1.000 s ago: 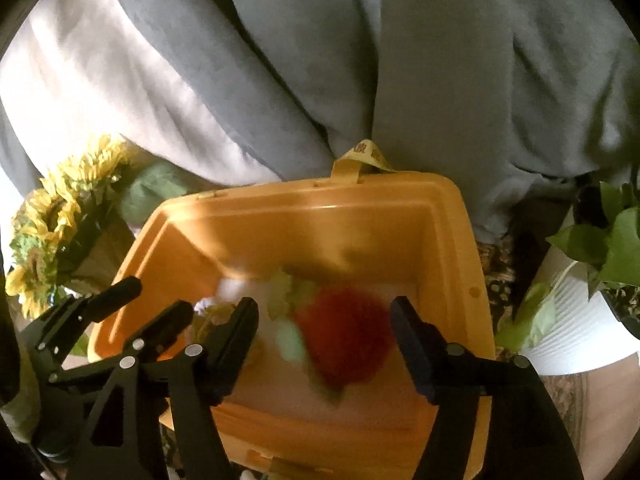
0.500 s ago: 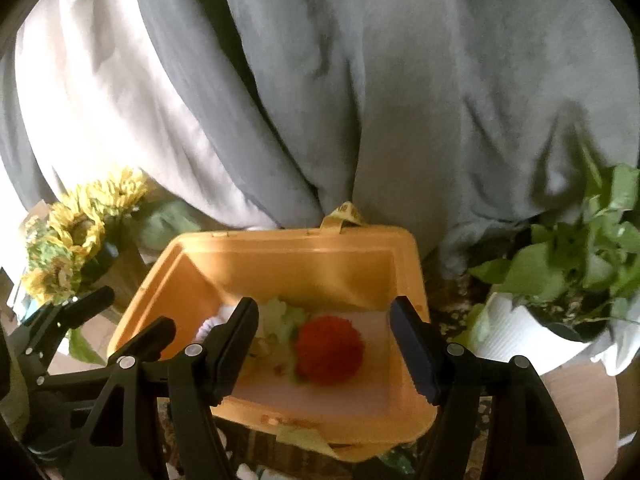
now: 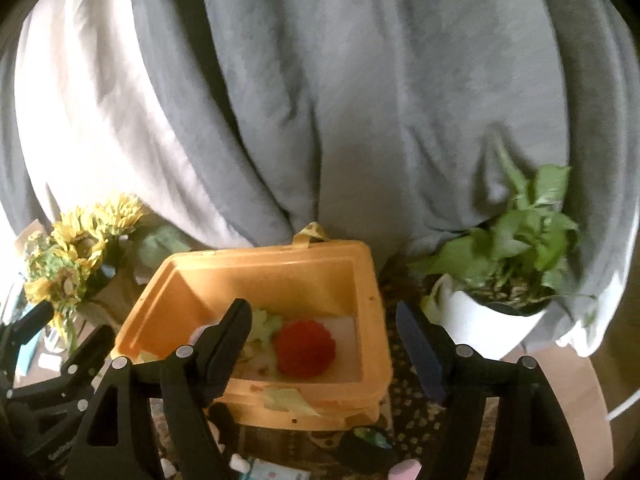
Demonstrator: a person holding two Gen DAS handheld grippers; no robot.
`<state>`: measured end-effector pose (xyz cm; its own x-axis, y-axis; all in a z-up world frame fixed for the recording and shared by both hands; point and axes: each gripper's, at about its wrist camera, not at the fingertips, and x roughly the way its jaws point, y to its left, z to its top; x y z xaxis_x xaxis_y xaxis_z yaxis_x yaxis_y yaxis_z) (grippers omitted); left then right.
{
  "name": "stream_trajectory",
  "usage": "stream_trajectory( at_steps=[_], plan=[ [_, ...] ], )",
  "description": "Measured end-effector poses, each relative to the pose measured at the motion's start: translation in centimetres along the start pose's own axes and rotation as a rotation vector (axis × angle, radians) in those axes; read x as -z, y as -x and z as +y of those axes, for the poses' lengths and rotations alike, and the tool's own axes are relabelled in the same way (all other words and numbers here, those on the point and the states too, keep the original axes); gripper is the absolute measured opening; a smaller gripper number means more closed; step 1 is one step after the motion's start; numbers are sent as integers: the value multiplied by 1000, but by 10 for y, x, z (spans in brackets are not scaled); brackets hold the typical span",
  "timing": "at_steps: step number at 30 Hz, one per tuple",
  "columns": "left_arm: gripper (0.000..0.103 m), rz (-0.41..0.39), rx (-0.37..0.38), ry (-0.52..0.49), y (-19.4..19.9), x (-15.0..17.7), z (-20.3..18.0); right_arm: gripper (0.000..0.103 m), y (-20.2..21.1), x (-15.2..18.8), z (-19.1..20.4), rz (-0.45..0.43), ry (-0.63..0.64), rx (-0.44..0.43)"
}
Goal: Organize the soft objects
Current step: 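Open both tools to drop the items into the crate and withdraw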
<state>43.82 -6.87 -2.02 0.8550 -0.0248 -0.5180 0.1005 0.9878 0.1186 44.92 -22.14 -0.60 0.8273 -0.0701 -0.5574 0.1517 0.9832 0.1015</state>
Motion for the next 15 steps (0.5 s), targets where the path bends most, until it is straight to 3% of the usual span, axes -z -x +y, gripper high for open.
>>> stream_trajectory(
  at_steps=[9, 15],
  plan=[
    [96, -21, 16, 103, 23, 30, 9, 82, 52, 20, -6, -173, -36, 93],
    [99, -21, -9, 96, 34, 51, 8, 83, 71, 41, -6, -216, -30, 141]
  ],
)
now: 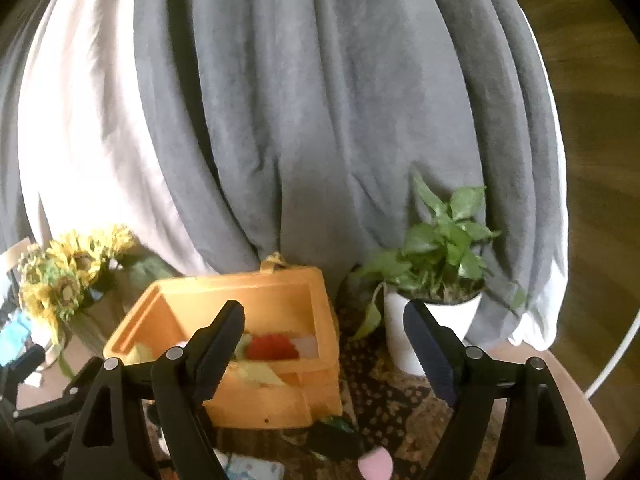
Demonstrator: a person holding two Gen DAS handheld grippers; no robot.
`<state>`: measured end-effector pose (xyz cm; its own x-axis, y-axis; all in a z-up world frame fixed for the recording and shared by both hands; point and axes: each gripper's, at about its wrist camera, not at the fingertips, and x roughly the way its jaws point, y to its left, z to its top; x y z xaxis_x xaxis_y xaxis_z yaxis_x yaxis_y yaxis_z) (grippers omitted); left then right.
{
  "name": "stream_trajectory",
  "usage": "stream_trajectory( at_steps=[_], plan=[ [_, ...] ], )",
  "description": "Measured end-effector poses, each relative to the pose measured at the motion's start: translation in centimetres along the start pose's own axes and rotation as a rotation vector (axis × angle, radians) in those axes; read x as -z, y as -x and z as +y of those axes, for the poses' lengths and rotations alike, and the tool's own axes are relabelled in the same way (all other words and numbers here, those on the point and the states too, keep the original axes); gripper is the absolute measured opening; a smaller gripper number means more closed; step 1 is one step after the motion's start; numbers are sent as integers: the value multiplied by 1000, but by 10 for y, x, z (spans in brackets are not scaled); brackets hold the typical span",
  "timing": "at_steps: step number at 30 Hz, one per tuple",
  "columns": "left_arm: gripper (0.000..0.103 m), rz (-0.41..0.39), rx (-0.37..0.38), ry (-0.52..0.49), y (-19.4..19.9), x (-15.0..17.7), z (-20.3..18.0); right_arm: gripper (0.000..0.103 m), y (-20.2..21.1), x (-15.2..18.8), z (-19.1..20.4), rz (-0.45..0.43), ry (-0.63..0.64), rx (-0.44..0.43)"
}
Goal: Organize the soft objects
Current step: 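Open both tools to drop the items into the crate and withdraw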
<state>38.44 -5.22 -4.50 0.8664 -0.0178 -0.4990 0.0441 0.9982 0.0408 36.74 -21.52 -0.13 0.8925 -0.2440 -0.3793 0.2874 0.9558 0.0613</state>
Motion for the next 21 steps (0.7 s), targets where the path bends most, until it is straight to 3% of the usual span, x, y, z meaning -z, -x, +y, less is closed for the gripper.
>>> stream_trajectory(
  at_steps=[6, 21],
  plan=[
    [99, 22, -5, -23, 9, 22, -2, 83, 3, 24, -4, 48, 0, 6],
    [99, 165, 28, -62, -7, 59, -13, 82, -8, 78, -13, 219, 32, 33]
  ],
)
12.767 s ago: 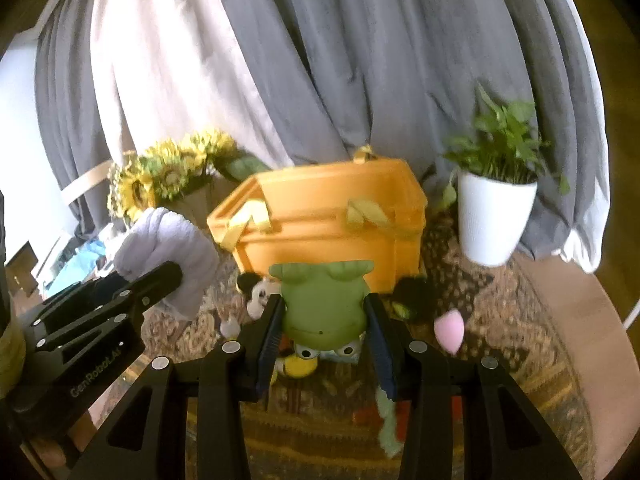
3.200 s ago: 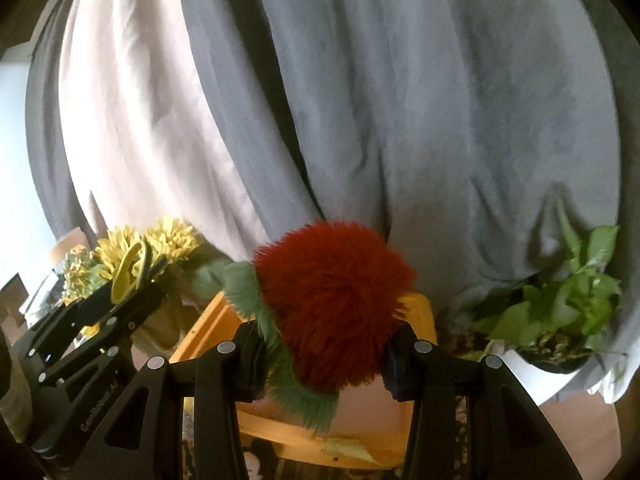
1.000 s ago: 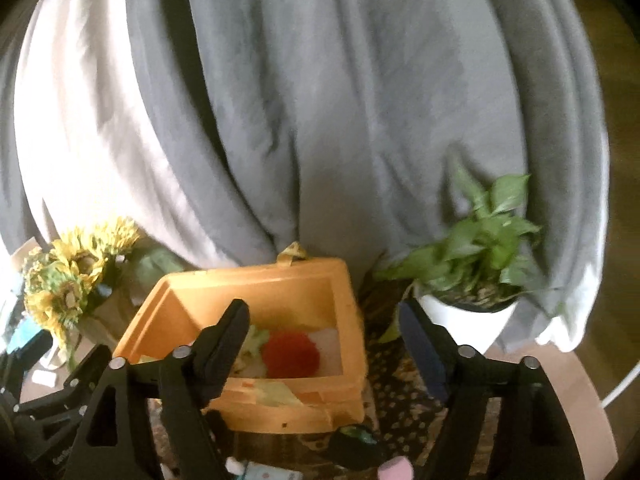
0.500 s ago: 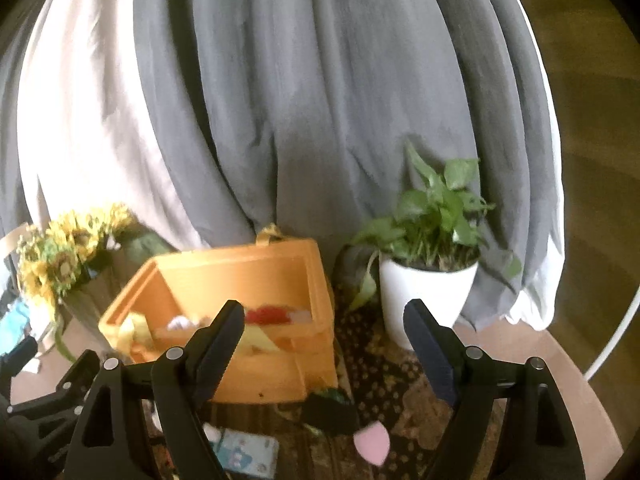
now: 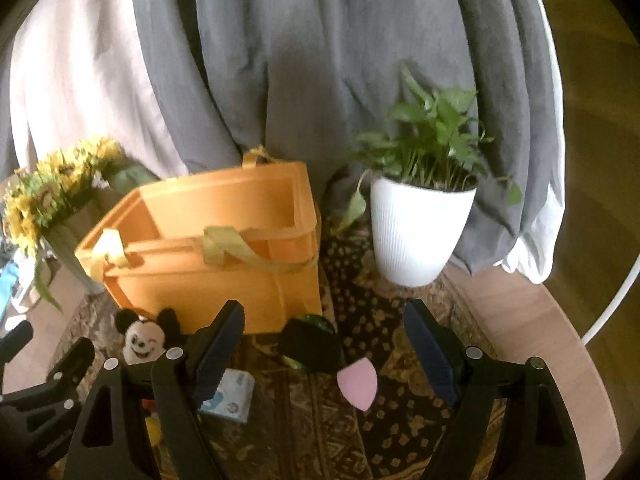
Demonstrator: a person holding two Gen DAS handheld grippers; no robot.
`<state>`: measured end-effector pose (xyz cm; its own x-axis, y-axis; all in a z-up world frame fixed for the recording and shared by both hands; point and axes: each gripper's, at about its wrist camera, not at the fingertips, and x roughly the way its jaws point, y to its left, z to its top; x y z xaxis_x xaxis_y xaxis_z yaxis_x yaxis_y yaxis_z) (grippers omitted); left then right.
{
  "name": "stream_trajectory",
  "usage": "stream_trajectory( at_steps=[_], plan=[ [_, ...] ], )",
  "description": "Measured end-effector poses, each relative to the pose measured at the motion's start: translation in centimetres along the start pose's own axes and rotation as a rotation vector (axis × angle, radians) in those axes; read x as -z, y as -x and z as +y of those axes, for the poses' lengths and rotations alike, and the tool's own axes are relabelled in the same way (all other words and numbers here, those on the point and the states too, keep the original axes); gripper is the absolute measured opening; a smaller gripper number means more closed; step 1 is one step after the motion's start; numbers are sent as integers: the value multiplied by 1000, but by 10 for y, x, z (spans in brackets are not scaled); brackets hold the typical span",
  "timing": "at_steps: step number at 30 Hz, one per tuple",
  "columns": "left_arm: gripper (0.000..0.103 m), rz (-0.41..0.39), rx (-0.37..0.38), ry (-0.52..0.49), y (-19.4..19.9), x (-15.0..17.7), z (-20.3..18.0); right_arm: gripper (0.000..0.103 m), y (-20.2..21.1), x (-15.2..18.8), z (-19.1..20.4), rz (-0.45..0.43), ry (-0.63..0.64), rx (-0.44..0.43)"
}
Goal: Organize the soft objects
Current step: 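Open both tools to drop the items into the crate and withdraw, then grasp the Mickey plush with the left tool while the right tool grasps the black round toy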
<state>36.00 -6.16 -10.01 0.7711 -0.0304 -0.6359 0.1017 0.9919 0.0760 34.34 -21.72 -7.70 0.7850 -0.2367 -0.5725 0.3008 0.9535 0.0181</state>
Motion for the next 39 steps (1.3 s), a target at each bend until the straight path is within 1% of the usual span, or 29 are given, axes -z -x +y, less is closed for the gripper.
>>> stream_trajectory(
  at_steps=[7, 23, 28, 32, 35, 37, 39],
  plan=[
    [99, 57, 4, -3, -25, 4, -4, 82, -31, 11, 3, 99, 17, -19],
    [98, 183, 18, 13, -89, 10, -7, 82, -95, 23, 15, 223, 56, -24],
    [96, 212, 27, 17, -102, 13, -10, 82, -113, 29, 16, 260, 66, -24],
    [91, 236, 30, 25, -114, 15, -9, 82, -124, 32, 17, 282, 75, -24],
    [90, 252, 24, 24, -122, 16, -9, 82, -130, 33, 19, 294, 79, -28],
    [86, 265, 23, 25, -128, 16, -9, 82, -133, 34, 20, 299, 86, -27],
    [78, 272, 33, 32, -132, 17, -8, 82, -137, 34, 22, 308, 89, -33]
  ],
)
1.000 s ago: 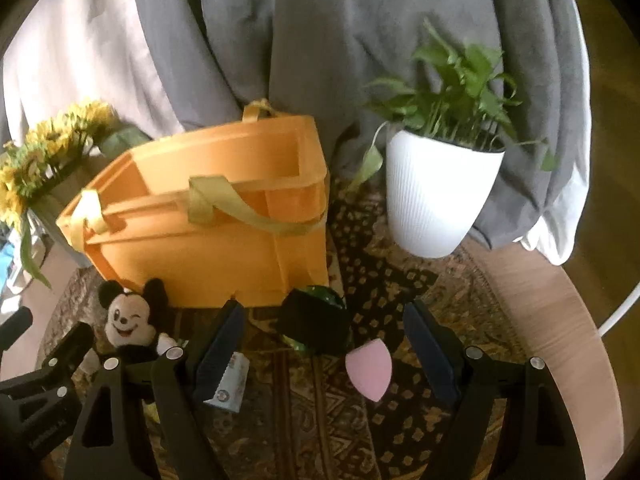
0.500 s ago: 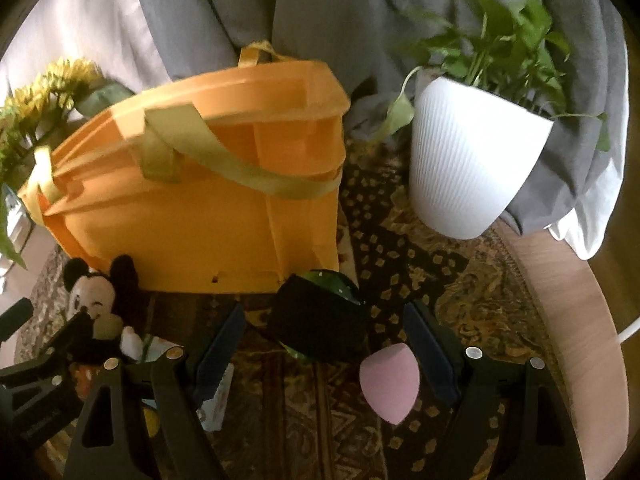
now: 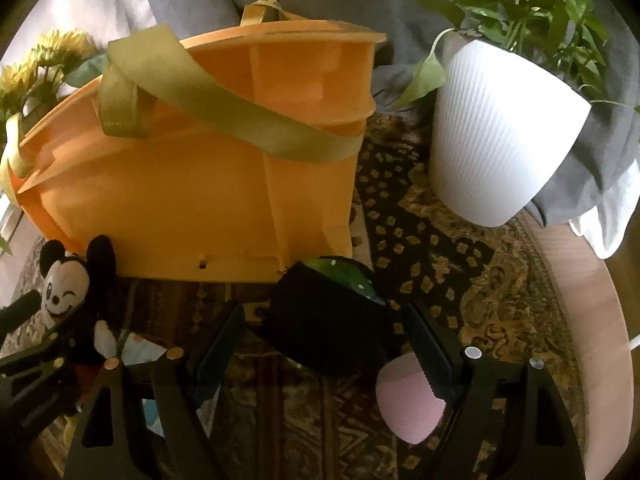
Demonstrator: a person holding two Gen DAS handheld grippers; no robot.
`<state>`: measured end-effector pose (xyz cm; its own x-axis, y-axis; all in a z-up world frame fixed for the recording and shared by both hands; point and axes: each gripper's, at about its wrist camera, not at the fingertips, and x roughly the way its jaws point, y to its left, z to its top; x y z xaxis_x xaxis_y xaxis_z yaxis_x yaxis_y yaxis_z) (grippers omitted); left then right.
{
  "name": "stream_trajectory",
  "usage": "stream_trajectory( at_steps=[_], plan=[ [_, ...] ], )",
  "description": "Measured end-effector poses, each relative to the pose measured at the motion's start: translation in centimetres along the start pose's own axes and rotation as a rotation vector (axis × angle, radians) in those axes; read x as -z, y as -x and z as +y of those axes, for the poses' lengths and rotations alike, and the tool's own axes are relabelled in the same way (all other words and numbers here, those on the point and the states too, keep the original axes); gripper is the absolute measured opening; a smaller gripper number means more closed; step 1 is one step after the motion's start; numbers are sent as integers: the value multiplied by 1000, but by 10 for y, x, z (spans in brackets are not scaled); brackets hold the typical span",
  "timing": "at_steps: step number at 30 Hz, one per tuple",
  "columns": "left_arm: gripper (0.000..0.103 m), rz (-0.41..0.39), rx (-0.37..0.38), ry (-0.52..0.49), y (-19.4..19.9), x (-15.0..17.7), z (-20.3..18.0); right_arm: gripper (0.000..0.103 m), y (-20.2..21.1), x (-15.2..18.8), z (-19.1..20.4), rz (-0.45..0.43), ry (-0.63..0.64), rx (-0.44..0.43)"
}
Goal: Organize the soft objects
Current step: 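Grasp the Mickey plush with the left tool while the right tool grasps the black round toy, then lift the Mickey plush and black toy and carry both over the orange crate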
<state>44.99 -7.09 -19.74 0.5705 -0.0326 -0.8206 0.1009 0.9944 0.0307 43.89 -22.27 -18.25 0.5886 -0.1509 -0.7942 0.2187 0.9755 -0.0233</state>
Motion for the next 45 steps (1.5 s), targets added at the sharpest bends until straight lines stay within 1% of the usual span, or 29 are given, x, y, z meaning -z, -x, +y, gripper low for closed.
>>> stream_trajectory(
  at_steps=[1, 3, 5, 6, 8, 9, 11, 15, 25, 34, 40, 45],
  plan=[
    [77, 4, 7, 0, -2, 0, 0, 82, -1, 0, 1, 0, 2, 1],
    [68, 16, 29, 1, -6, 1, -1, 81, -4, -1, 2, 4, 12, 9],
    [61, 20, 51, -6, -7, 1, -1, 77, -7, -1, 1, 13, 9, 3],
    [61, 20, 52, -9, -8, 1, -2, 75, -8, -1, 1, 19, 7, -2],
    [60, 18, 52, -13, -7, 1, -1, 66, -8, 0, -1, 19, 0, -10],
    [59, 16, 50, -10, -6, 1, -2, 64, -7, 0, -1, 14, -1, -8],
    [59, 7, 50, -12, -4, 2, -2, 64, -6, 0, -2, 8, 1, -2],
    [58, -21, 47, -21, 14, 5, -10, 64, -2, 0, -2, 9, -6, -24],
    [58, -88, 57, -20, 52, 10, -3, 64, 43, 1, 9, -46, 8, -62],
    [58, -150, 71, -7, 86, 14, 8, 64, 85, 3, 19, -122, 20, -86],
    [58, -215, 81, -1, 113, 15, 11, 64, 113, 3, 25, -183, 28, -103],
    [58, -267, 74, -2, 134, 14, 13, 64, 132, 2, 28, -228, 36, -117]
  ],
)
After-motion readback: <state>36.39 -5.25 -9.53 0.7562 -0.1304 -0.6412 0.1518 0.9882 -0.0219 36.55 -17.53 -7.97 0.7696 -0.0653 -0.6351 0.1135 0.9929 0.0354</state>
